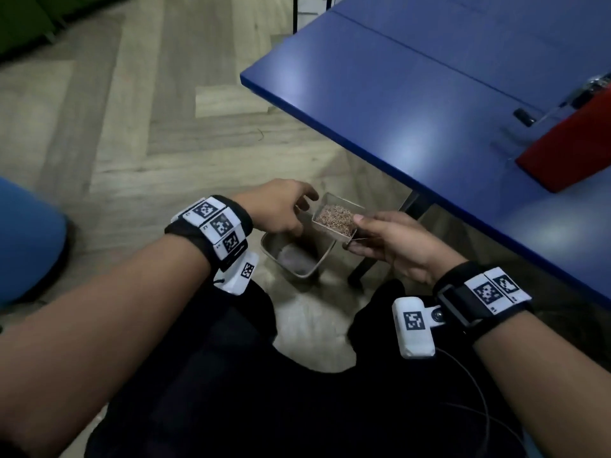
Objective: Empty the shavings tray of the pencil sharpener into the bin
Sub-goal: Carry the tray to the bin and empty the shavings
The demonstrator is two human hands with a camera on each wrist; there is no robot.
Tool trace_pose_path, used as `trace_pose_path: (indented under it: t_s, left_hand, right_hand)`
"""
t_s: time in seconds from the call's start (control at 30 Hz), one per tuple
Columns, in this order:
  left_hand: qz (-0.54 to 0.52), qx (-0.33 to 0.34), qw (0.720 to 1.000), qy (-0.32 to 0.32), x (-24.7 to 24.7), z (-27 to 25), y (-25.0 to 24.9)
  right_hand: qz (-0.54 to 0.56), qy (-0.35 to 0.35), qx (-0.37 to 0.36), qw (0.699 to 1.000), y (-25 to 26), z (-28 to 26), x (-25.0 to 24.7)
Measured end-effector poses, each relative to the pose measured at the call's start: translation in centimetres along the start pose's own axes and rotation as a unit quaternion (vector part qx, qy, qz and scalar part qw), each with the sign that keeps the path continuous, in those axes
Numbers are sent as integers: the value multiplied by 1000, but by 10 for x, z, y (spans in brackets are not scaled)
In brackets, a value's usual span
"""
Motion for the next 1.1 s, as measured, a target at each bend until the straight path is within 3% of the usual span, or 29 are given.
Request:
trace_pose_path:
  t_s: [0.07,0.3,0.47,0.7,0.83,1.1]
  left_hand:
    - [-44,-34,998,-3,2,18,27]
    - [-175,-120,966,-150,25,61,106]
    - [-183,-177,959,-124,77,79,154]
    - [-202,-278,925,-159,119,73,228]
    - [-221,-290,920,-146,137,69,239]
    - [-220,-292,922,-129,154,69,248]
  right_hand:
    - [2,-12,5,1000,1,22,-5]
    - [-15,-37,37,999,-17,110,-26]
    - [-85,-103,38,990,-41,170,-39]
    - [-228,-198,34,953,-73,249,-33]
    - [-302,-235,20,924,-72,273,-15]
    - [-352,-237,26,905,-87,324,16]
Point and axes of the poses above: each hand's wrist, its own z-axis towards the middle knuckle, its own x-axis out of the palm, y = z × x, the point moved 8 cm from there along z, towards the middle knuckle, and after that the axes turned 14 degrees about x, right-handed, at the moved point
